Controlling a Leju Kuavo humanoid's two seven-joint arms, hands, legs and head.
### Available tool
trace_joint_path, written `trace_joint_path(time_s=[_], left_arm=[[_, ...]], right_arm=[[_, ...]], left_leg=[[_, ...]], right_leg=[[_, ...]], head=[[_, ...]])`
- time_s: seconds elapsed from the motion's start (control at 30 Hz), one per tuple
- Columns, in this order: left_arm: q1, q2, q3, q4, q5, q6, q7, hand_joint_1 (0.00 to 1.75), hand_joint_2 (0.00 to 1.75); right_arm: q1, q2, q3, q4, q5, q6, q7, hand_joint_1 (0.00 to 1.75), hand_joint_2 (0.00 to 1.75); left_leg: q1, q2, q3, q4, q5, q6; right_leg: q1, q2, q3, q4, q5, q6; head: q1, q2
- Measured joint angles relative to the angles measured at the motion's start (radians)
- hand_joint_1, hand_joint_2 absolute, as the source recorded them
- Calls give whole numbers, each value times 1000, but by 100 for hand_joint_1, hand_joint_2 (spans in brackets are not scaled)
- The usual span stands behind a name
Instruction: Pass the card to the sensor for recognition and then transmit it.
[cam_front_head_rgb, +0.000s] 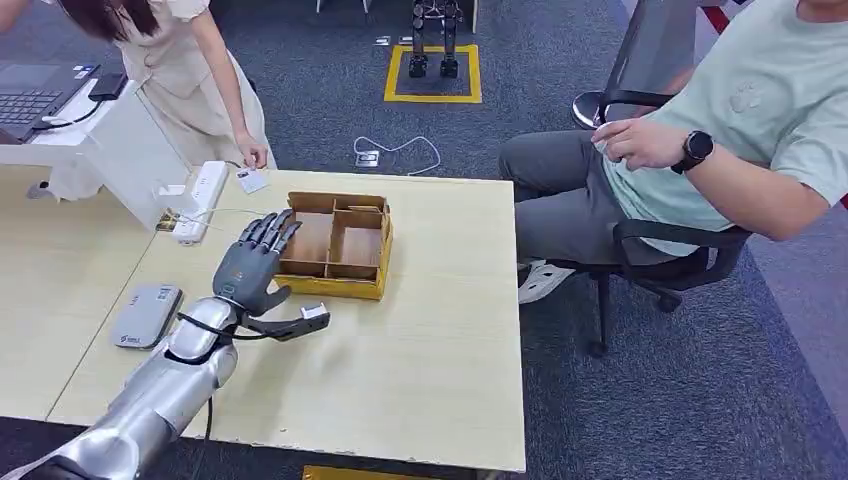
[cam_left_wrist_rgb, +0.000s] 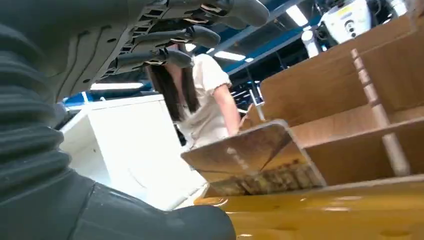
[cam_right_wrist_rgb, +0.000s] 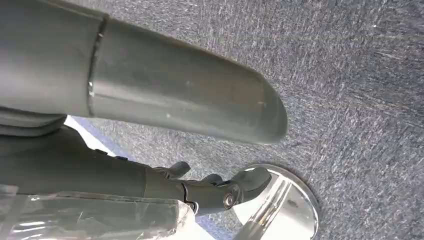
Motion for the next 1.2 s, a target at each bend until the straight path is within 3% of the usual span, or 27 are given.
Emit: trace_joint_path(time_s=[0.63, 0.73, 0.9, 1.2], left_arm=[[-21, -14, 38, 102, -7, 11, -11, 0, 175], [-22, -14, 42, 105, 6, 4, -36, 0, 175], [-22, -8, 51, 99, 58, -52, -106, 0, 175], [-22, 28, 63, 21, 111, -137, -155, 0, 175]], right_arm=[[-2, 1, 0, 0, 1, 0, 0, 0, 0], [-2, 1, 0, 0, 0, 0, -2, 0, 0], [-1, 1, 0, 0, -3, 0, -5, 0, 0], [-1, 1, 0, 0, -10, 1, -11, 0, 0]], left_leg=[[0, 0, 0, 0, 0, 0], [0, 0, 0, 0, 0, 0], [0, 0, 0, 0, 0, 0], [0, 0, 0, 0, 0, 0]], right_leg=[[0, 0, 0, 0, 0, 0], [0, 0, 0, 0, 0, 0], [0, 0, 0, 0, 0, 0], [0, 0, 0, 0, 0, 0]], head=[[0, 0], [0, 0], [0, 0], [0, 0]])
